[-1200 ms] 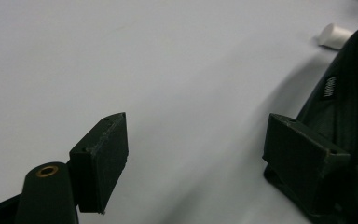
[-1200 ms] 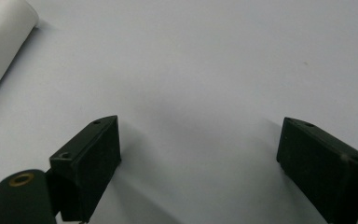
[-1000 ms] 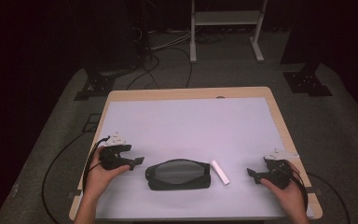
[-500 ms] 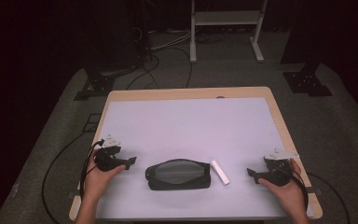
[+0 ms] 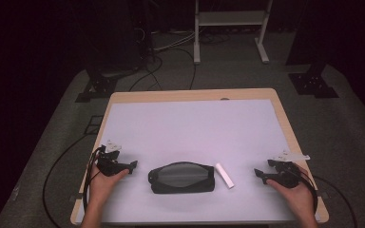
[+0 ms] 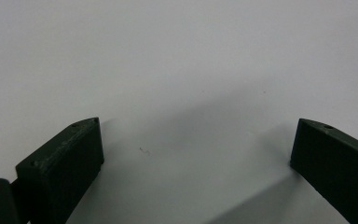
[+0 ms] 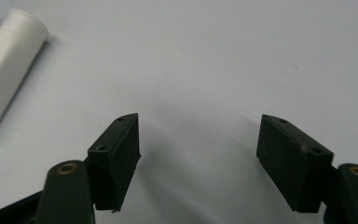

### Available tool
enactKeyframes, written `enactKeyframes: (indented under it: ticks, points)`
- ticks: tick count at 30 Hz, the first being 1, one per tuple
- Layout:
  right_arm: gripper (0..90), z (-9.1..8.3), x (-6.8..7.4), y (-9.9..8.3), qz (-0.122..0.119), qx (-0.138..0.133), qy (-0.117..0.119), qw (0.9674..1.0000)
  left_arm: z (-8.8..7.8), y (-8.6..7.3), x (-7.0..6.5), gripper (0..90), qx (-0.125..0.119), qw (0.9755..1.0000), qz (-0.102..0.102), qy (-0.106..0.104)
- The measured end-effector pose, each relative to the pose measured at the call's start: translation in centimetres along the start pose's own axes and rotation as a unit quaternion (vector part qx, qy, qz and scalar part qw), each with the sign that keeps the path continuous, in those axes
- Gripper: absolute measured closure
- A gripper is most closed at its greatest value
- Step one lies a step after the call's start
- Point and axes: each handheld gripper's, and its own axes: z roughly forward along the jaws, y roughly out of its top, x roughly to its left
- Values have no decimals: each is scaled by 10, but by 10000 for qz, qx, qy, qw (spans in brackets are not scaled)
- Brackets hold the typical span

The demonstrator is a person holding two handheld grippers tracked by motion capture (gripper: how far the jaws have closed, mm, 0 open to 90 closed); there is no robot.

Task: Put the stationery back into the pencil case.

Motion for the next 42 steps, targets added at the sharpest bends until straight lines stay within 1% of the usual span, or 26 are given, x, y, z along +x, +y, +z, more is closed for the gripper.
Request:
enactKeyframes:
  ticks: [2,4,8,11,12,13,16,17,18,19,21,24,25,26,27,34,39,42]
  points:
    - [291,0,0,1,-24,54,15,10000,0,0,0,15,0,10000,-10,-4]
    - [297,0,1,2,-13,24,41,10000,0,0,0,15,-2,10000,-8,-4]
    - [325,1,9,7,-84,102,68,9999,0,0,0,15,-7,10000,-12,-12]
    - [349,0,15,12,-50,114,175,9998,0,0,0,15,-1,10000,-11,-2]
    - [349,0,15,12,-50,114,175,9998,0,0,0,15,-1,10000,-11,-2]
    - [367,-1,17,15,-25,136,227,9996,0,0,0,15,3,10000,-6,3]
    - [376,-2,18,18,-52,155,262,9995,0,0,1,15,-2,10000,-4,-7]
    - [377,-2,18,20,-69,195,292,9994,0,0,0,15,-2,10000,-13,-5]
    - [385,-2,20,23,-66,310,331,9990,0,0,1,15,-1,10000,-3,-7]
    - [386,-2,21,25,-88,322,336,9989,0,0,1,15,-1,10000,-8,-11]
    - [391,-2,23,27,-25,283,396,9988,0,0,1,15,0,10000,-6,-10]
    - [394,-1,26,29,-25,284,415,9987,0,0,0,15,3,10000,-9,-11]
    - [400,1,30,30,-32,328,497,9982,0,0,1,15,1,10000,-4,-8]
    - [400,1,30,30,-32,328,497,9982,0,0,0,15,1,10000,-15,-7]
    - [404,2,33,32,-40,359,561,9978,0,0,0,16,5,10000,-5,2]
    - [416,7,45,37,-117,457,699,9964,0,0,0,15,2,10000,-18,-10]
    - [420,9,51,41,-114,482,815,9954,1,0,0,16,1,10000,-23,-15]
    - [420,13,56,43,-158,574,847,9946,0,0,0,16,5,10000,-16,-11]
